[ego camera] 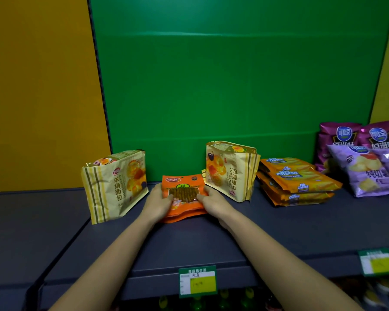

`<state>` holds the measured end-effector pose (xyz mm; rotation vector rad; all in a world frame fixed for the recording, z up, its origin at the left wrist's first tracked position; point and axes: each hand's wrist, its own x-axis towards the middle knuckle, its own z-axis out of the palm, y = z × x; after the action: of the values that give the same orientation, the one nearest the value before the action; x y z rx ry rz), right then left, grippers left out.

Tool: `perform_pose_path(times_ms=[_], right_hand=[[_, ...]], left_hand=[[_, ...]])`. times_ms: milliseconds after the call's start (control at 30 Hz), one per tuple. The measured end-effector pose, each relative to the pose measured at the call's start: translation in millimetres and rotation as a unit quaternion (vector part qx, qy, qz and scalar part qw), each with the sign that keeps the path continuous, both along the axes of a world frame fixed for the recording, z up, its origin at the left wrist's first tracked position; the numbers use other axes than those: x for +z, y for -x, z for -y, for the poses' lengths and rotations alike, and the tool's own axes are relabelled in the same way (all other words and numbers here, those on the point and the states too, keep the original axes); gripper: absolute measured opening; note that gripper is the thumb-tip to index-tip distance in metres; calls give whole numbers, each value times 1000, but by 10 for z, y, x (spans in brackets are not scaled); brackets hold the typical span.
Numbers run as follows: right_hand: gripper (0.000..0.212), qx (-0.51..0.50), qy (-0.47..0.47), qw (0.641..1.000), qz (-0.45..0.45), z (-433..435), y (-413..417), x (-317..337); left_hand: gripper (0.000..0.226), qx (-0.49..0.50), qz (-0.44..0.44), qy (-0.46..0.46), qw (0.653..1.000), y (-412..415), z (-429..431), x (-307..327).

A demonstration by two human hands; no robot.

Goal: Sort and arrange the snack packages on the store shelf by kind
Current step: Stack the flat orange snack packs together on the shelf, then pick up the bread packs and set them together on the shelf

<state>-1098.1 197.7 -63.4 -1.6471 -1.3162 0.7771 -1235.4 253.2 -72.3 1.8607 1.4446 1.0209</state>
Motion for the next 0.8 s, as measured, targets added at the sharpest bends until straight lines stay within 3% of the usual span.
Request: perform_pose_path(times_ms=[200,333,400,467,567,667,800], right_hand=[[39,-12,-41,999,-20,124,-199,31],[30,-59,-96,994,-15,215,-416,77],[20,-99,-113,989,-10,218,-535,94],[30,-127,-116,985,3,213,-636,124],[68,-165,-116,979,25,204,-739,134],[93,-192,-129,973,19,196,-774,106],[108,-220,-149,964,-9,75,-817,112]], left_hand=[[27,37,-15,-142,989,114,45,65],[10,57,-41,-307,949,246,314,155],[14,102,-63,-381,917,353,448,202],[34,175,-64,-408,894,484,513,228],[74,280,-19,-389,878,725,473,231],[111,299,40,-323,897,875,378,213],[123,246,167,-157,942,935,207,169]])
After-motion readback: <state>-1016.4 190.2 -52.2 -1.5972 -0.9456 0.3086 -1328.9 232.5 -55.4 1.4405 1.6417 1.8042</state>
